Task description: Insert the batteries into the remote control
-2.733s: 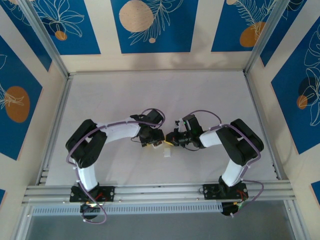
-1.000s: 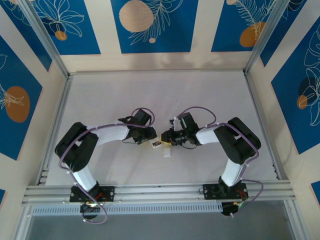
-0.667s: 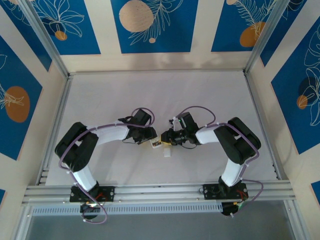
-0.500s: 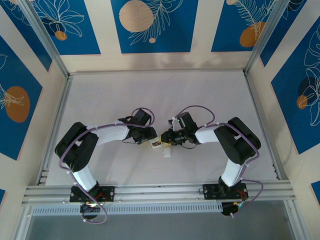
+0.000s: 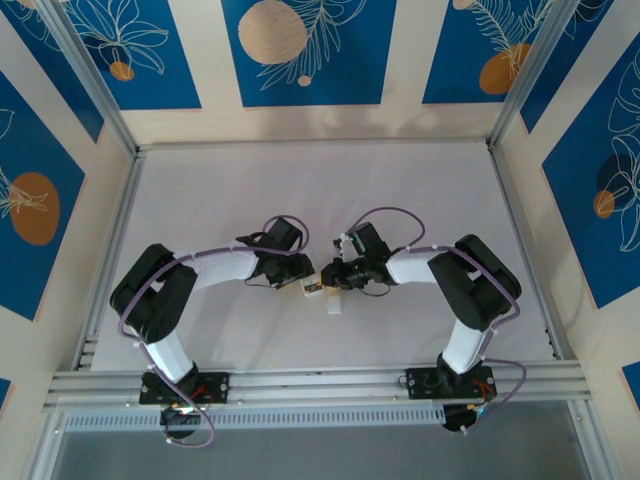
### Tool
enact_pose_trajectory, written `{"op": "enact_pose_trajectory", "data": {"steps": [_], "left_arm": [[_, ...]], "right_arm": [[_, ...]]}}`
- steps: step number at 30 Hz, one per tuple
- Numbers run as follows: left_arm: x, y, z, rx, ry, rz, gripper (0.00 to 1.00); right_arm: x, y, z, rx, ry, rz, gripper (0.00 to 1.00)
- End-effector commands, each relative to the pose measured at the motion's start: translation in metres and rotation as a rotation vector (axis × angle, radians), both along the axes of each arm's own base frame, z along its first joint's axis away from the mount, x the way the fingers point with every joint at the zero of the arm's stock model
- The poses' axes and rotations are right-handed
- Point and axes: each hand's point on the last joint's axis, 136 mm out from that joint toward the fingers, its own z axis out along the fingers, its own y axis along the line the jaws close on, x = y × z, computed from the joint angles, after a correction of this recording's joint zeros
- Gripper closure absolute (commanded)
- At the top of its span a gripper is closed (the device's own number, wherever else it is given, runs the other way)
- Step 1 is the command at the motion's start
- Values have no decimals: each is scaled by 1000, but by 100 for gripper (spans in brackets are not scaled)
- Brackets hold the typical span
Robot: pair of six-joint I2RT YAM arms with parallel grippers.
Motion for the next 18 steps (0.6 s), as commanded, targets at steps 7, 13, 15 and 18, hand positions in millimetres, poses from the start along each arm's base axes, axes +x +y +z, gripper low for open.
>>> {"op": "enact_pose_trajectory", "data": {"steps": [7, 13, 15, 18], "left_arm": [[-7, 4, -17, 18, 49, -3, 48], [-7, 4, -14, 13, 39, -2, 47], [-6, 4, -11, 8, 33, -5, 48], [-4, 2, -5, -2, 16, -14, 47]], "right_arm": [[-30, -35, -47, -245, 93, -6, 81], [-21, -21, -18, -186, 41, 6, 77], [-18, -15, -6, -161, 21, 13, 73], [-15, -7, 7, -117, 9, 18, 70]]}}
